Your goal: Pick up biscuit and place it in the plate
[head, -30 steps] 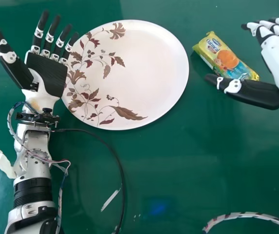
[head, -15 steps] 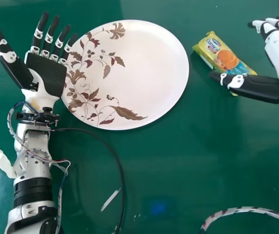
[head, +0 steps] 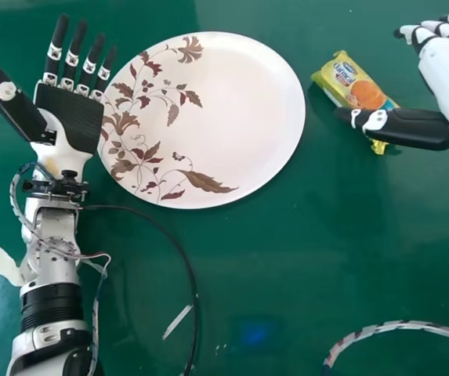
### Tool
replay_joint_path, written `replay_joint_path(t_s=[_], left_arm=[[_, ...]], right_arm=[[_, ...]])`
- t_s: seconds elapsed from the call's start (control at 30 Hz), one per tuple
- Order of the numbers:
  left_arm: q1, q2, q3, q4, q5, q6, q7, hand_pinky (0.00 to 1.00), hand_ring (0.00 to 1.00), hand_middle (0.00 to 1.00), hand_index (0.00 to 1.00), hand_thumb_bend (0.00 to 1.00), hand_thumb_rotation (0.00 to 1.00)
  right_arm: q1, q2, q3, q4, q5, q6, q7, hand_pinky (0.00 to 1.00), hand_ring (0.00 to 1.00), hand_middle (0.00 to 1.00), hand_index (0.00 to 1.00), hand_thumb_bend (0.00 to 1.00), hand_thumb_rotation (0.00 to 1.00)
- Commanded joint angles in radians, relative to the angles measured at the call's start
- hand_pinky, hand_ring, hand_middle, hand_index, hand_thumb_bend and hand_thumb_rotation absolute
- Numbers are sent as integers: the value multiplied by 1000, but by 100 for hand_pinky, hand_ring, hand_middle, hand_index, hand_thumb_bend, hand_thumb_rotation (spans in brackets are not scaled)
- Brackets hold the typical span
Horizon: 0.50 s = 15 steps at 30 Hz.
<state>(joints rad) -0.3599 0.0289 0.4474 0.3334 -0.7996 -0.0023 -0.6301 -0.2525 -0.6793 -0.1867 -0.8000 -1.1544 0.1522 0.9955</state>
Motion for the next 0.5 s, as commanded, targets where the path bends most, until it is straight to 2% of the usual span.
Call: replay_joint_path(t_s=[0.0, 0.13, 0.33, 0.47], left_arm=[[74, -37, 9, 66, -13, 25, -10, 99, 88, 92, 90, 100, 84], [75, -38, 13, 64, -23, 35, -5, 100, 89, 92, 91, 100, 85], [82, -45, 23, 51, -43, 62, 0, 100, 87, 91, 89, 100, 87], [81, -44, 30, 51, -65, 83, -2, 93, 88, 92, 90, 100, 89]], right_arm=[[-18, -16, 20, 11, -11, -16, -1, 100, 100, 100, 100, 100, 87], [-41, -33, 36, 40, -12, -32, 13, 99, 100, 100, 100, 100, 92], [-63, -74, 54, 81, -5, -85, -20, 84, 100, 100, 100, 100, 93], [-89, -98, 76, 118, 8, -109, -6, 76, 100, 100, 100, 100, 90]])
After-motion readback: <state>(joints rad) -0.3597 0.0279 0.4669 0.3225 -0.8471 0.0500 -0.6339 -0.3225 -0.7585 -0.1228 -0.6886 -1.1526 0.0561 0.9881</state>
